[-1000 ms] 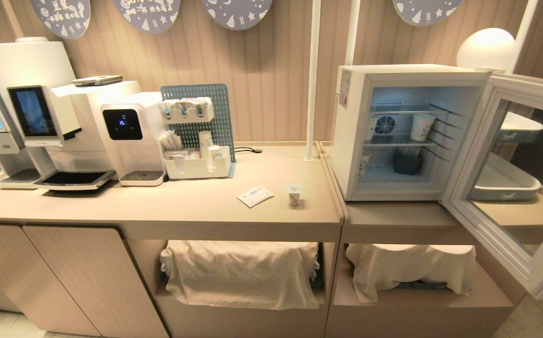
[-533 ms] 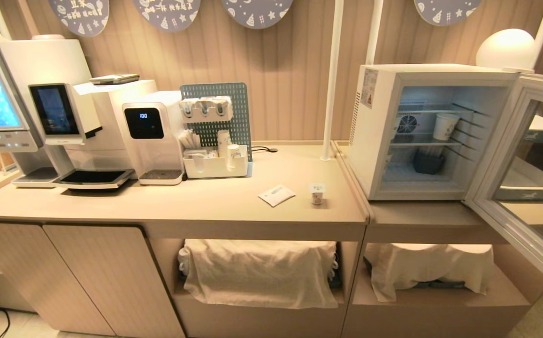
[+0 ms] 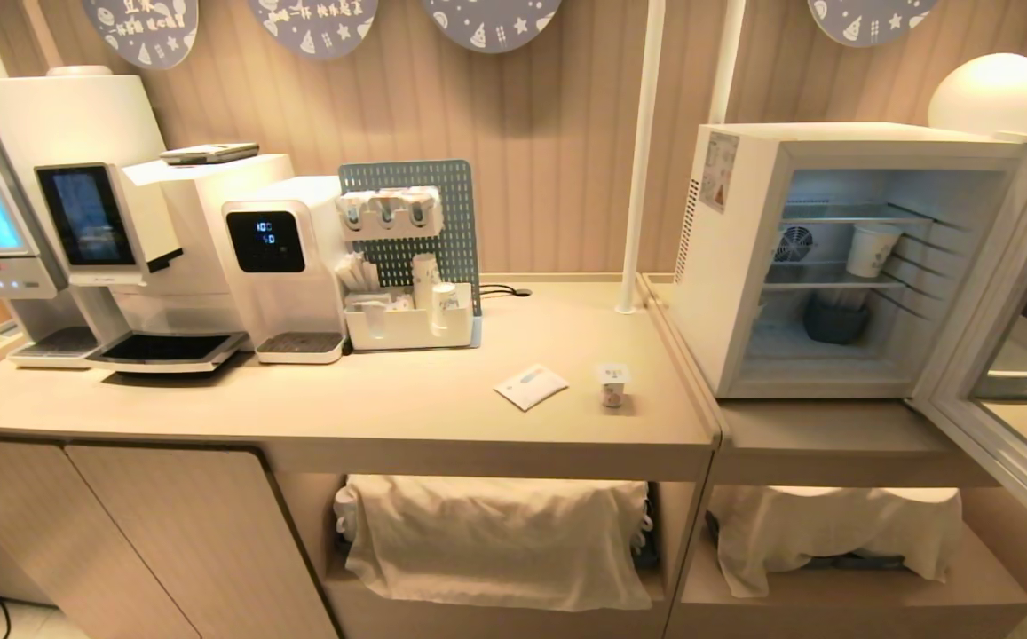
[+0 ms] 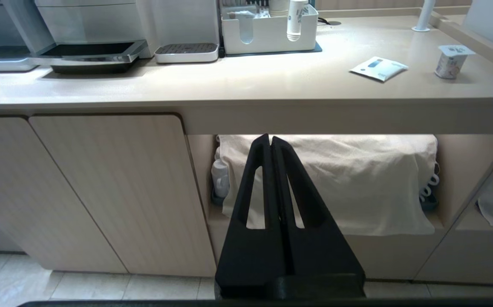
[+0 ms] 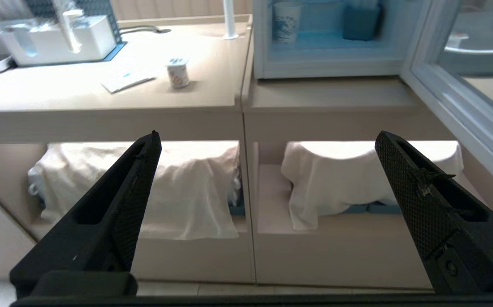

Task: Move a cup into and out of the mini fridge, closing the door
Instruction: Put the yoghurt in the freezer

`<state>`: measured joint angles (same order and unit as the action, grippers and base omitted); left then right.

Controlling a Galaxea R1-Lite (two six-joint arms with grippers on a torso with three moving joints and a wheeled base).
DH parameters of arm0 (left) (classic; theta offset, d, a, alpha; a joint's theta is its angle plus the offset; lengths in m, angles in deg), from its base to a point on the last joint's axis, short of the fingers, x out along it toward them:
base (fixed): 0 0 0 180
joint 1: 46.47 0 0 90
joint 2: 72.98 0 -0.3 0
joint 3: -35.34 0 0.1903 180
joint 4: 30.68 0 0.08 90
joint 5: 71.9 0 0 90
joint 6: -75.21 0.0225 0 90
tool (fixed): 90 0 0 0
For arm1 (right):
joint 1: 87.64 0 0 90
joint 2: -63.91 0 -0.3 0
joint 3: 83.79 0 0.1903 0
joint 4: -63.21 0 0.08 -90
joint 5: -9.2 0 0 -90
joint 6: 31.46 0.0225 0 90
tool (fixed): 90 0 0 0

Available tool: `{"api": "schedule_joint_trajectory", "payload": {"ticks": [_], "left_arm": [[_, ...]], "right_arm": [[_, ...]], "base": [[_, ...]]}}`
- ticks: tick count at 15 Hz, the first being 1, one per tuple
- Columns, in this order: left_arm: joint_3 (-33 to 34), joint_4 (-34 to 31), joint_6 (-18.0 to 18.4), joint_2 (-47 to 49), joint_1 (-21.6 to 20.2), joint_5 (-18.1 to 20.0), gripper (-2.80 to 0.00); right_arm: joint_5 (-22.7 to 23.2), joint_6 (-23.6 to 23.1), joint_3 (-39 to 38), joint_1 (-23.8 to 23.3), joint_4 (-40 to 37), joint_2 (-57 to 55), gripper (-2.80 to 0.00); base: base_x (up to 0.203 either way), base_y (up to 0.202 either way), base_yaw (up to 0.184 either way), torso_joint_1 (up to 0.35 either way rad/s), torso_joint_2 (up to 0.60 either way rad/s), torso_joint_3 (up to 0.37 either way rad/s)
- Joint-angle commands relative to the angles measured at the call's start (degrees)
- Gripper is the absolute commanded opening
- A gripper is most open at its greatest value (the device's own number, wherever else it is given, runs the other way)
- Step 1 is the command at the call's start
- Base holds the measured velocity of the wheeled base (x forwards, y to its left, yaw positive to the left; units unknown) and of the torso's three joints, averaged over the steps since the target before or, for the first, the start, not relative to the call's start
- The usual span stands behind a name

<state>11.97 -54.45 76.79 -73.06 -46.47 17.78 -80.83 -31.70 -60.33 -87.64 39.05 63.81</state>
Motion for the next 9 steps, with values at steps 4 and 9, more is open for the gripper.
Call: {"api": "schedule_joint_trajectory", "payload": {"ticks": [4, 9], "left_arm": [[0.0, 0.0, 0.0, 0.1, -0.1, 0.0, -2.8], [0.0, 0.0, 0.0, 0.1, -0.1, 0.0, -2.8]], "right_arm": [[0.0, 0.0, 0.0, 0.0, 0.0, -0.1, 0.0], [0.0, 0.0, 0.0, 0.0, 0.1, 0.0, 0.0]], "base": [[0.192, 0.0, 0.003, 0.002, 0.0, 0.003], [0.195, 0.0, 0.001, 0.002, 0.0, 0.002]]}}
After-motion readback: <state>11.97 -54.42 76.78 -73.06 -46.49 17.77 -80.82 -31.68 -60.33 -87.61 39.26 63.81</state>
